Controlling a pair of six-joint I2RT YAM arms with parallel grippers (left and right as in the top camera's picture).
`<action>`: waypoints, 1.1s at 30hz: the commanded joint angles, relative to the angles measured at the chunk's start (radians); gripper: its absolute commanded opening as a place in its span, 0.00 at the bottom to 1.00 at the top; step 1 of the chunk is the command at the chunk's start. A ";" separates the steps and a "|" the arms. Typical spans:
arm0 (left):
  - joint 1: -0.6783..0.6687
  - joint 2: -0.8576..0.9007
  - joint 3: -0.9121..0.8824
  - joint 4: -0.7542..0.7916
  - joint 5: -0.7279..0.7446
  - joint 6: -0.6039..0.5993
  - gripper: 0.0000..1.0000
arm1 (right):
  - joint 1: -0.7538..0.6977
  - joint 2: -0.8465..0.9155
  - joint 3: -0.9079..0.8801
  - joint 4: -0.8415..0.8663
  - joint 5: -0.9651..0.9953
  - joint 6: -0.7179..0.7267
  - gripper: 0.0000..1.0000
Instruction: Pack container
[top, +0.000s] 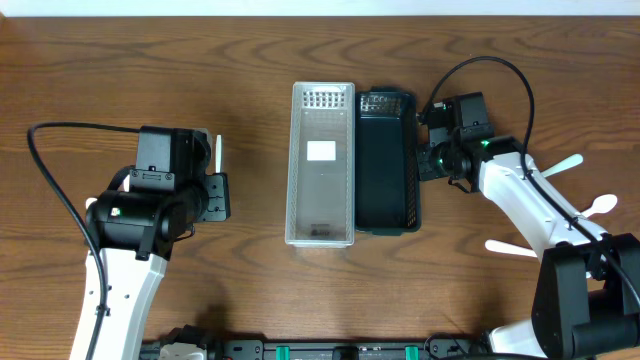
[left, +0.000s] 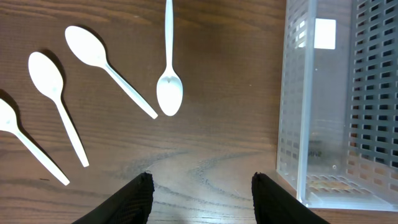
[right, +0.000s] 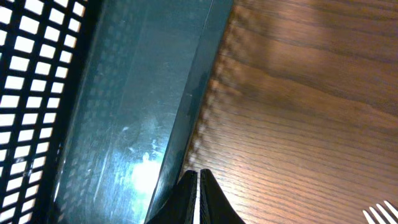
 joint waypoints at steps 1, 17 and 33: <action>0.003 0.000 0.017 -0.002 0.006 0.002 0.54 | -0.004 0.001 0.002 0.013 -0.035 -0.039 0.07; 0.003 0.000 0.017 -0.002 0.006 0.002 0.68 | -0.174 -0.198 0.246 -0.343 0.331 -0.185 0.93; 0.003 0.000 0.017 -0.002 0.006 0.002 0.75 | -0.419 0.125 0.222 -0.450 0.080 -0.628 0.95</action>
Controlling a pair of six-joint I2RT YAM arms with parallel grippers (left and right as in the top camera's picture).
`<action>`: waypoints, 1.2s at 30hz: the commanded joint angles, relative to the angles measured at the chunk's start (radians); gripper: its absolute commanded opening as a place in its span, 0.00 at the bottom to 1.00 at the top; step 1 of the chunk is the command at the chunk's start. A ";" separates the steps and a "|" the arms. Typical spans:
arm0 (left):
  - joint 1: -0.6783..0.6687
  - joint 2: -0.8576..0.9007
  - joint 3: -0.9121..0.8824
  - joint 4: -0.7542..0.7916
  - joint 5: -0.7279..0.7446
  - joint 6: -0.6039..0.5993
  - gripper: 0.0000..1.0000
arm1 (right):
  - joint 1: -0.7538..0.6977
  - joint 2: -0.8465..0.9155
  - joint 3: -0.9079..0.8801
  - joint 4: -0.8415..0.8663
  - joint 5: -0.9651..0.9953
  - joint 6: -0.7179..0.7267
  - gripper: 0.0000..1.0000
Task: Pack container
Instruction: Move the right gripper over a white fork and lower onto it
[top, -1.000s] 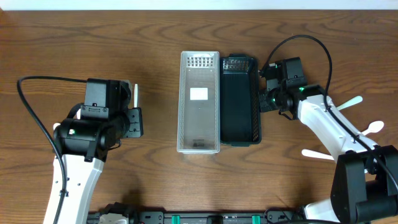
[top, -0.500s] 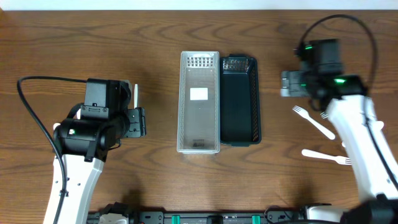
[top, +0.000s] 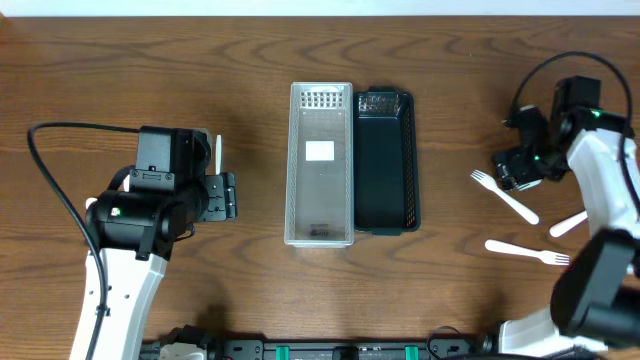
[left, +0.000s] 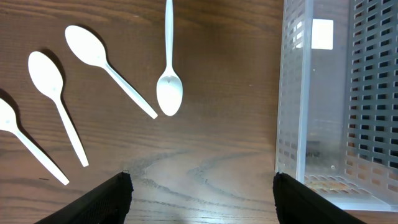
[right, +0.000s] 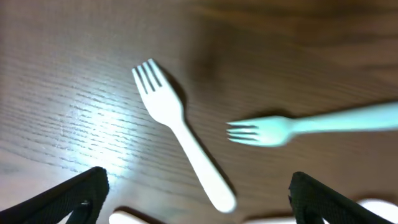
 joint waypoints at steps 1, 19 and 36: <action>0.003 0.000 0.017 -0.002 0.006 0.006 0.75 | 0.021 0.071 -0.005 -0.005 -0.049 -0.084 0.95; 0.003 0.000 0.017 -0.002 0.006 0.006 0.75 | 0.075 0.248 -0.005 0.054 -0.038 -0.084 0.89; 0.003 0.000 0.017 0.009 0.006 0.006 0.75 | 0.094 0.248 -0.005 0.097 -0.039 -0.071 0.49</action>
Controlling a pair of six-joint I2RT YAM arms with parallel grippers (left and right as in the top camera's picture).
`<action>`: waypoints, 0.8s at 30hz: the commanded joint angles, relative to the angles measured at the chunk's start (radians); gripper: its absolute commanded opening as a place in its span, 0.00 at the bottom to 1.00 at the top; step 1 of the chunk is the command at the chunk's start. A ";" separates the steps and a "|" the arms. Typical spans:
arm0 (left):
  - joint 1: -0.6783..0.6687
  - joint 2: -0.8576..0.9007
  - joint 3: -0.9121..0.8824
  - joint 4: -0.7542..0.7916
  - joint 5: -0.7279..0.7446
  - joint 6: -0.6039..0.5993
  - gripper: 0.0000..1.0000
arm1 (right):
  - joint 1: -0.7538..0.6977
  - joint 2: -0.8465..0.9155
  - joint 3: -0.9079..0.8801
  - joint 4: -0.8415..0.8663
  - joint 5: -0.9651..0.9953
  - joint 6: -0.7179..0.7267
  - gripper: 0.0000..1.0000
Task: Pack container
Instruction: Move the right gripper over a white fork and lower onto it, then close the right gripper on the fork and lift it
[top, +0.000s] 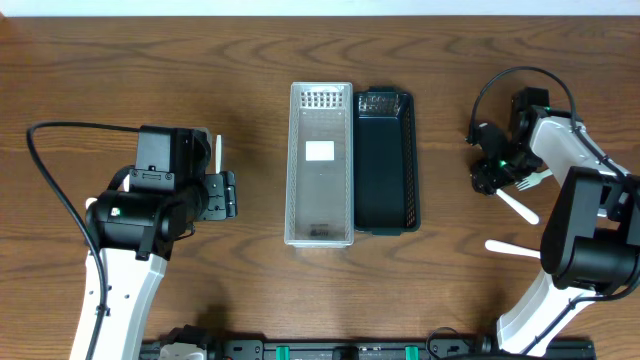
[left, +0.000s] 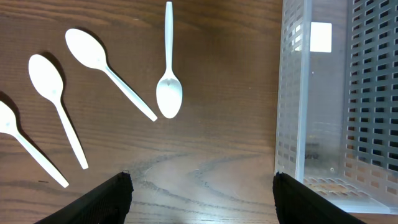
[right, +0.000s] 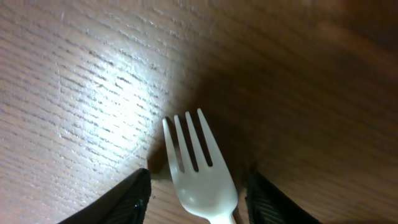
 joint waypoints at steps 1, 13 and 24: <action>0.003 0.000 0.017 0.000 0.006 0.006 0.75 | 0.019 0.014 -0.003 0.010 -0.010 0.008 0.47; 0.003 0.000 0.017 0.000 0.006 0.006 0.75 | 0.027 0.014 -0.003 0.026 -0.010 0.008 0.34; 0.003 0.000 0.017 -0.001 0.006 0.006 0.75 | 0.027 0.014 -0.003 0.018 0.062 0.008 0.36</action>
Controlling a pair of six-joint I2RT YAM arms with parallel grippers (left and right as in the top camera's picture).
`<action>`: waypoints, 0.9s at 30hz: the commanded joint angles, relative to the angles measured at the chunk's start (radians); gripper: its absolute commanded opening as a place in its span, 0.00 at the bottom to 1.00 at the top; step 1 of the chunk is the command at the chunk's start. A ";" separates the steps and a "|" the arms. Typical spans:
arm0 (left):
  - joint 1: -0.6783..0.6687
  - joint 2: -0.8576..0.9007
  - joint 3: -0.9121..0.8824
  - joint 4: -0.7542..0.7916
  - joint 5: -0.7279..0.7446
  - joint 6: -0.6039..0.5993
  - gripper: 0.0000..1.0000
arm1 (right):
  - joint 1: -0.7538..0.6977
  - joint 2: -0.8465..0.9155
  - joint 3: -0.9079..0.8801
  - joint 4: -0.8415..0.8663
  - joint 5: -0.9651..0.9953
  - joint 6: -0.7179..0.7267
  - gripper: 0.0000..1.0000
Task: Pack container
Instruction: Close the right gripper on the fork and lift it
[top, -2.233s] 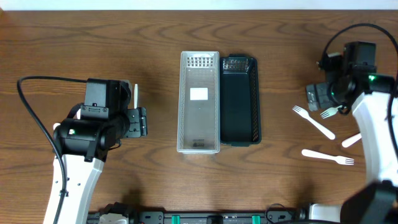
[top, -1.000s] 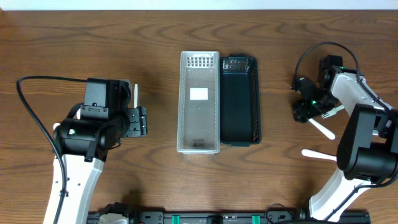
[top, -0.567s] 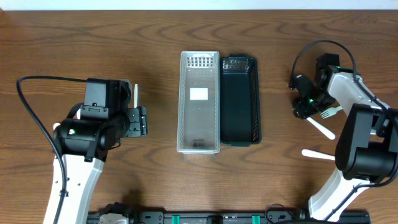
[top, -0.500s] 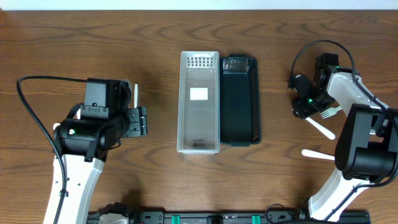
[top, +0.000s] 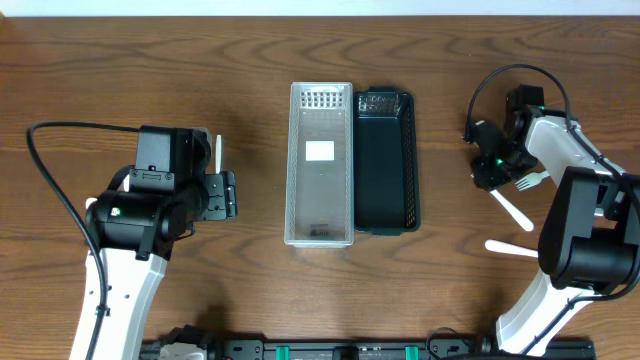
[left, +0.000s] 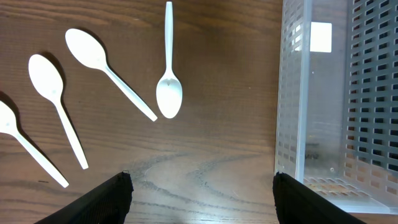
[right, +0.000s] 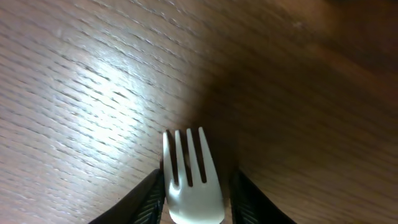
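A white plastic fork (right: 193, 202) lies on the wooden table, tines pointing away from the camera. My right gripper (right: 198, 180) is open but narrow around its head; the left finger touches the fork and a thin gap shows at the right one. In the overhead view this gripper (top: 490, 172) sits right of the black container (top: 386, 160), which stands against the clear container (top: 321, 150). My left gripper (left: 200, 193) hangs open above bare table, left of the clear container (left: 298, 106). Several white spoons (left: 168, 74) lie beyond it.
Two more forks lie on the right side, one pale (top: 533, 180) under the right arm and one (top: 512, 248) nearer the front. The right arm's cable loops above its wrist. Both containers hold no cutlery.
My right gripper's fingers have narrowed around the fork's head, and the view has dropped slightly closer to it. The left arm, the spoons and the containers are unchanged.
My right gripper was shut beside the black container's right wall. Then it stood wide open over the forks at the right. After that it sat low with the fork's tines between its fingers, and now they have narrowed. The left gripper widened early on.
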 joint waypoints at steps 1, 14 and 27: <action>0.003 0.000 0.017 0.000 0.006 0.006 0.75 | 0.005 0.014 -0.003 -0.005 0.025 0.000 0.34; 0.003 0.000 0.017 0.000 0.006 0.006 0.75 | 0.006 0.014 -0.003 0.024 0.024 0.028 0.01; 0.003 0.000 0.017 0.000 0.006 0.006 0.75 | 0.124 -0.035 0.396 -0.181 0.024 0.406 0.01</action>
